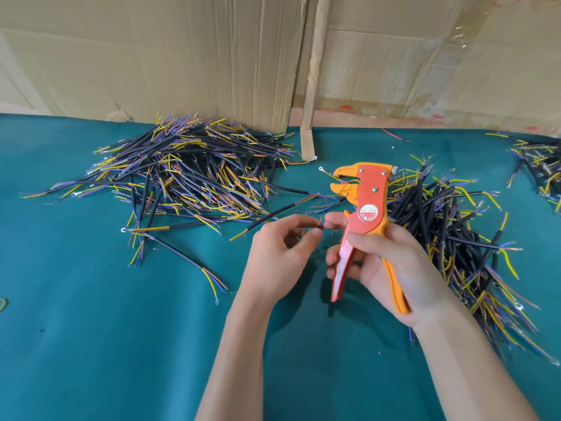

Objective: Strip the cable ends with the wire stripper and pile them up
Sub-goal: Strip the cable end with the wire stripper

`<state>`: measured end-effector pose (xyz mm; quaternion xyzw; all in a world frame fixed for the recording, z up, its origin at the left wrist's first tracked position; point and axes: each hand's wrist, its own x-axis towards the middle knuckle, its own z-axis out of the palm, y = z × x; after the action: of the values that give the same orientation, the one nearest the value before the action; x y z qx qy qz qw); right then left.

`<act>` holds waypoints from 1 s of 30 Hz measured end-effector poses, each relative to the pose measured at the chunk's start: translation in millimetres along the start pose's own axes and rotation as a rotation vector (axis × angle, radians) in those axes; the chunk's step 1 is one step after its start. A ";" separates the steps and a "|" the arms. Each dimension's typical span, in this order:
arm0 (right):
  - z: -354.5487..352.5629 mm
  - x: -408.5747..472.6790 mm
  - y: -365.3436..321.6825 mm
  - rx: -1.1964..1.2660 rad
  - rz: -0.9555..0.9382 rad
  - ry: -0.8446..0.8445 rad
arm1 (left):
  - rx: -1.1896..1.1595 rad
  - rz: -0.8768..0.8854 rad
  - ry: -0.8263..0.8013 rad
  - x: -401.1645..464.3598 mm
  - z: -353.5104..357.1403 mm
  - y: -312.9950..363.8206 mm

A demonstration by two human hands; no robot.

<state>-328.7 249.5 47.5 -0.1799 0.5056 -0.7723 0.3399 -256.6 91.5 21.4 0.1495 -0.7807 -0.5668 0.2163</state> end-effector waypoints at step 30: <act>10.7 -5.5 -1.5 -0.050 0.294 -0.146 | 0.008 0.025 0.242 1.7 -10.1 0.6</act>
<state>-318.7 246.7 53.7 -0.1679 0.5195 -0.6864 0.4804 -252.9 82.6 25.0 0.2079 -0.7531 -0.5387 0.3154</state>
